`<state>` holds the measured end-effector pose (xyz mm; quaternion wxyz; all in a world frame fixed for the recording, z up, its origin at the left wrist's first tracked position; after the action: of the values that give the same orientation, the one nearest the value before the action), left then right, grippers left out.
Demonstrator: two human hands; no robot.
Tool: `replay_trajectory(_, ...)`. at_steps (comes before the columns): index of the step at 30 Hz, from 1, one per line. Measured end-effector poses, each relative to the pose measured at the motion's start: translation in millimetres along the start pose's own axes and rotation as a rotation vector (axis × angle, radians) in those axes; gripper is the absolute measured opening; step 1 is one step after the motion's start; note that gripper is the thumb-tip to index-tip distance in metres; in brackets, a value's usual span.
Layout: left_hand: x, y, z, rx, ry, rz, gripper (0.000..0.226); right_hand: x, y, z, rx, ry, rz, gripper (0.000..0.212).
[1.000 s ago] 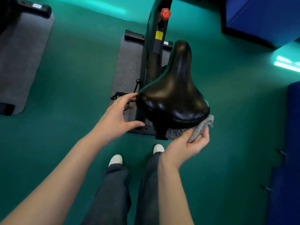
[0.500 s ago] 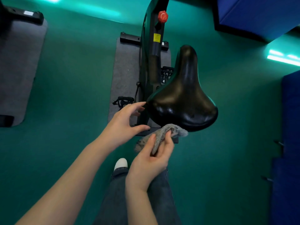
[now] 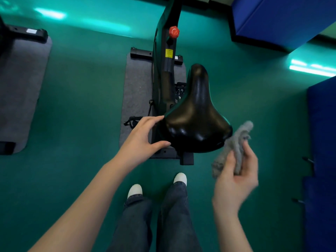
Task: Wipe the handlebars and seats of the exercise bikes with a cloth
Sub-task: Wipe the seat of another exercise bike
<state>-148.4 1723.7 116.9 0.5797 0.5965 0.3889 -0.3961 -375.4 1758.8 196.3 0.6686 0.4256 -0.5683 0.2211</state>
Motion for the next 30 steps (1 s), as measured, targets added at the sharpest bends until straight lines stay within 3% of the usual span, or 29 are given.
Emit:
replay_trajectory(3, -9, -5, 4, -0.017, -0.007, 0.051, 0.073, -6, -28, 22, 0.081, 0.014, -0.085, 0.035)
replay_trajectory(8, -11, -7, 4, -0.041, 0.018, 0.077, 0.074, -3, -56, -3, 0.142, 0.191, -0.12, 0.044)
replay_trajectory(12, -16, -6, 4, -0.034, 0.022, 0.112, 0.075, 6, -69, -23, 0.211, 0.196, -0.084, 0.042)
replay_trajectory(17, -28, 2, 3, 0.015, 0.011, 0.173, 0.072, 22, -69, -25, 0.365, 0.063, 0.05, 0.032)
replay_trajectory(30, -106, -2, 11, 0.118, -0.087, 0.394, 0.057, 40, 28, 55, 0.392, -0.106, 0.053, 0.033)
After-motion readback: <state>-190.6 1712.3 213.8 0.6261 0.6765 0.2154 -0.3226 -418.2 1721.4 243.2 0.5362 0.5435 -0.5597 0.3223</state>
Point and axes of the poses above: each hand's wrist, its own z-axis towards the middle knuckle, its own y-axis out of the back of the hand, x = y × z, the point moved 6 cm from there along z, towards the middle knuckle, and after that the axes turned 9 degrees about -y, right-handed, at the moved point
